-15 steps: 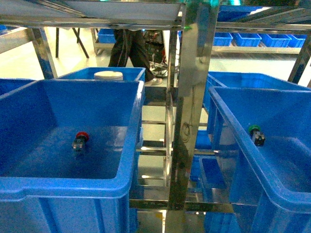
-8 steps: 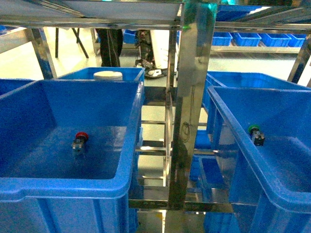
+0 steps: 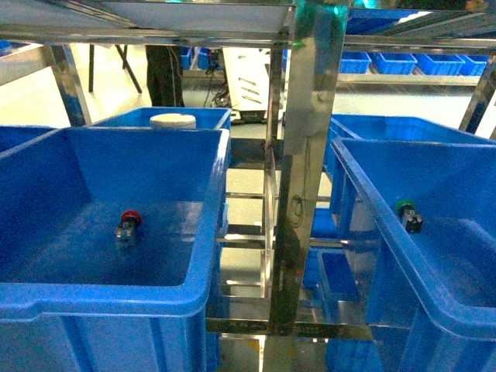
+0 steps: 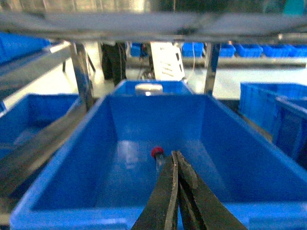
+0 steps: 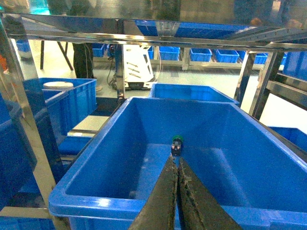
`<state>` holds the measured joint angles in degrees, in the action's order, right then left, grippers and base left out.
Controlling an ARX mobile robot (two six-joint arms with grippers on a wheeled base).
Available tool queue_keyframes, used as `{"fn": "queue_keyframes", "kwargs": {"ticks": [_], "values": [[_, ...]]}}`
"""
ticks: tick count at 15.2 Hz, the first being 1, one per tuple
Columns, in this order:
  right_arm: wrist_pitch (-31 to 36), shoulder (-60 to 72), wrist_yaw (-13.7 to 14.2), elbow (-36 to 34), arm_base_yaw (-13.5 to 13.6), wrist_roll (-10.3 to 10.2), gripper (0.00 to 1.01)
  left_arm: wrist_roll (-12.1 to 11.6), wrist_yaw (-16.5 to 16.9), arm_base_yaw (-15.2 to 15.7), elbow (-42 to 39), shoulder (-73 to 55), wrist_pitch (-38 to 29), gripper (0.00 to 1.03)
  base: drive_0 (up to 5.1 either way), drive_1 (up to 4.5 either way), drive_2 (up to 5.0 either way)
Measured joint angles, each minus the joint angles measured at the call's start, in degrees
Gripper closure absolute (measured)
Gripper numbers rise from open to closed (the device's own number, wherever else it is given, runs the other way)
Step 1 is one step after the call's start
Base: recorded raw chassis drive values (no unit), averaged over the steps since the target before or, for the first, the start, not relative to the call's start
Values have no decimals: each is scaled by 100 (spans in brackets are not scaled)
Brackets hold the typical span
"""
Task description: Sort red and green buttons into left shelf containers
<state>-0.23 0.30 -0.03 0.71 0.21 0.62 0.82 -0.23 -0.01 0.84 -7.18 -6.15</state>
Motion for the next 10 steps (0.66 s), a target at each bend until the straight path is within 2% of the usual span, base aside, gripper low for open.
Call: {"fn": "queue_keyframes", "kwargs": {"ticks": [1, 2, 6, 7, 10], "values": [[0, 0, 4, 0, 0, 0, 99, -2, 20, 0, 0, 544, 699, 101, 0, 0, 0], [-4, 0, 2, 0, 0, -2, 99, -2, 20, 0, 7, 651, 529, 101, 0, 0, 0], [-2, 0, 2, 0, 0, 0, 99, -17, 24, 0, 0, 656, 647, 101, 0, 0, 0], [0, 0, 2, 0, 0, 0, 88, -15, 20, 0, 0, 656, 634, 101, 0, 0, 0], [0, 0, 2, 0, 0, 0, 2, -20, 22, 0, 0, 656, 636, 15, 0, 0, 0]]}}
